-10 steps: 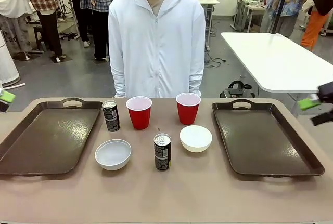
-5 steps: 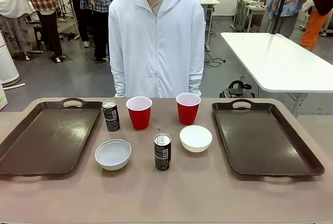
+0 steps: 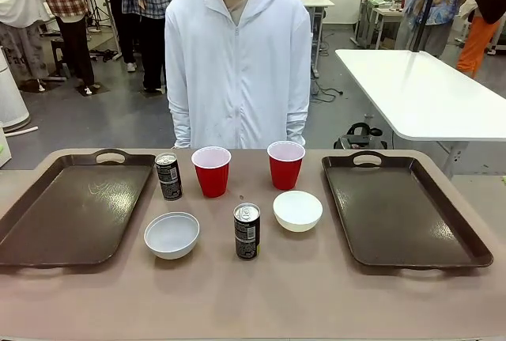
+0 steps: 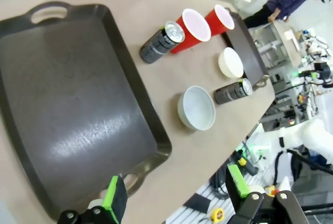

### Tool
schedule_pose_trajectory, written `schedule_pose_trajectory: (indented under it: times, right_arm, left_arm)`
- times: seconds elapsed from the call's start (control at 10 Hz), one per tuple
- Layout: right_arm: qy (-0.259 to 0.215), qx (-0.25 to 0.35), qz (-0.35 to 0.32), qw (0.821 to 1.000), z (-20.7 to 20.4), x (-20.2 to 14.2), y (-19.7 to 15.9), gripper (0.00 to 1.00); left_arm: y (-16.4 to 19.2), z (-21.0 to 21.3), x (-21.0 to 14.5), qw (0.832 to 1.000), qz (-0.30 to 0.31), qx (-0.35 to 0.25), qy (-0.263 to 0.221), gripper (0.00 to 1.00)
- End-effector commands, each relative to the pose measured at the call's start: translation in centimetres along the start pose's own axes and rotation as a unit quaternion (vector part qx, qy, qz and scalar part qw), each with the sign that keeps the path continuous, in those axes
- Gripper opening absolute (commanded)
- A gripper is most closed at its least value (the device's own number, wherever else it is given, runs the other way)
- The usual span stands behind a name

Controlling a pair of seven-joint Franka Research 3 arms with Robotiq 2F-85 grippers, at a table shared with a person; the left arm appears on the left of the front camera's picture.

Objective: Prepare tableware on both trays.
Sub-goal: Pick up a Picnic Bowl from the table and place it on a Handle tray.

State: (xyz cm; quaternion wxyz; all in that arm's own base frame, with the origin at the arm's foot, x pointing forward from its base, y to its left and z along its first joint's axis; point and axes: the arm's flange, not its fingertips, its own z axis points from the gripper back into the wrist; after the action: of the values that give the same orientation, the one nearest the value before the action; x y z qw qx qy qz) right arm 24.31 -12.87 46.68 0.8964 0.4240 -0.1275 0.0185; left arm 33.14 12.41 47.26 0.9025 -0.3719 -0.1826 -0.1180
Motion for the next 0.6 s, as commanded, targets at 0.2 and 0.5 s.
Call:
schedule_pose_trajectory:
  times: [0.2,0.5]
  right_arm:
    - [-0.011,0.007,0.001,1.000,0.35,0.04,-0.23,1.00]
    - [-0.011,0.007,0.001,1.000,0.35,0.04,-0.23,1.00]
  left_arm:
    - [0.12,-0.06,-0.02,1.000,0.000,-0.006,-0.001,1.00]
    - [0.12,-0.06,-0.02,1.000,0.000,-0.006,-0.001,1.00]
